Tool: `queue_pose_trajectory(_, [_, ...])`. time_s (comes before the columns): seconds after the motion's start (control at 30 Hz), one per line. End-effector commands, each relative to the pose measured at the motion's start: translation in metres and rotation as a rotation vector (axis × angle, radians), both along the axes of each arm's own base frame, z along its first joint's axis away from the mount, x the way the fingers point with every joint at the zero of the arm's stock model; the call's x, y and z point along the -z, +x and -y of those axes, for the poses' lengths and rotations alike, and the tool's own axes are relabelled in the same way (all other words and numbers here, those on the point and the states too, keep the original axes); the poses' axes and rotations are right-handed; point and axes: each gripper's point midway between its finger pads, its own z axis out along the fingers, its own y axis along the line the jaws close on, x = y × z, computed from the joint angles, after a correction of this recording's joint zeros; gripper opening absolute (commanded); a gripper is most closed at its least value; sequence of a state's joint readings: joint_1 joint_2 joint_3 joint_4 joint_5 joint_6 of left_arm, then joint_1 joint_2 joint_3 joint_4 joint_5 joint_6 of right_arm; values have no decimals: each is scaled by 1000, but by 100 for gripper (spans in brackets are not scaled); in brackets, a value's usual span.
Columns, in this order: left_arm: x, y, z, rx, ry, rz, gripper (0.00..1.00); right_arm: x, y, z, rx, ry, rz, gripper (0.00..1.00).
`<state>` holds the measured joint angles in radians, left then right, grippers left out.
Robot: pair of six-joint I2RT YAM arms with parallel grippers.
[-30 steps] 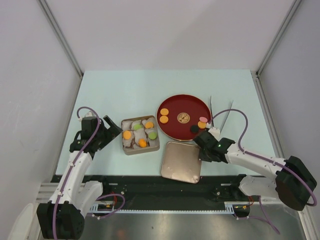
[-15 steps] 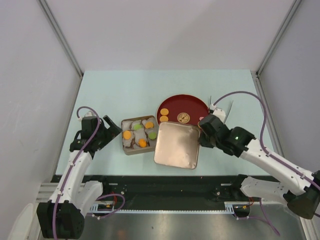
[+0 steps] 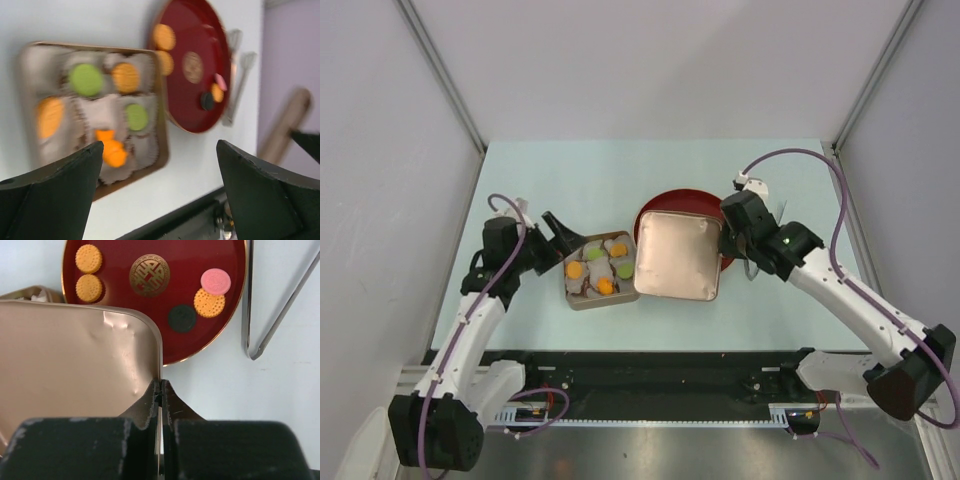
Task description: Pack the cookies
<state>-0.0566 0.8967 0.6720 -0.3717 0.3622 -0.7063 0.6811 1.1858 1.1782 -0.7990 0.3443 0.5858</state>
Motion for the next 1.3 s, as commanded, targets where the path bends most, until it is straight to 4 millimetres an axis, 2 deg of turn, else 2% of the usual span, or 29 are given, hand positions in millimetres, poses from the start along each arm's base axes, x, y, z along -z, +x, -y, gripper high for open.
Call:
queue_pose_trajectory(0.0, [-71,2,58,316,-121,286,100,-24,28,-19,-66,96,61,0])
queue_pose_trajectory(0.13, [-107,-3,81,428,-174,462,99,-26,35,-29,-93,113,33,0])
queue_pose_trajectory(0.27, [-125,-6,96,484,-191,554,95,-30,40,-36,-120,124,9,0])
queue_pose_trajectory(0.53, [-120,-3,110,566,-244,549,93,-50,47,-46,-165,158,13,0])
queue_pose_trajectory(0.8, [-124,-5,122,593,-265,561,93,-50,47,-55,-198,170,-4,0])
queue_pose_trajectory(0.93, [-128,-4,130,614,-268,570,90,-48,46,-61,-212,177,-10,0])
queue_pose_trajectory(1.23, [-129,2,143,649,-278,567,69,-47,43,-72,-249,175,-17,0])
queue_pose_trajectory(1.27, [-128,2,144,650,-278,564,63,-45,43,-73,-252,171,-21,0])
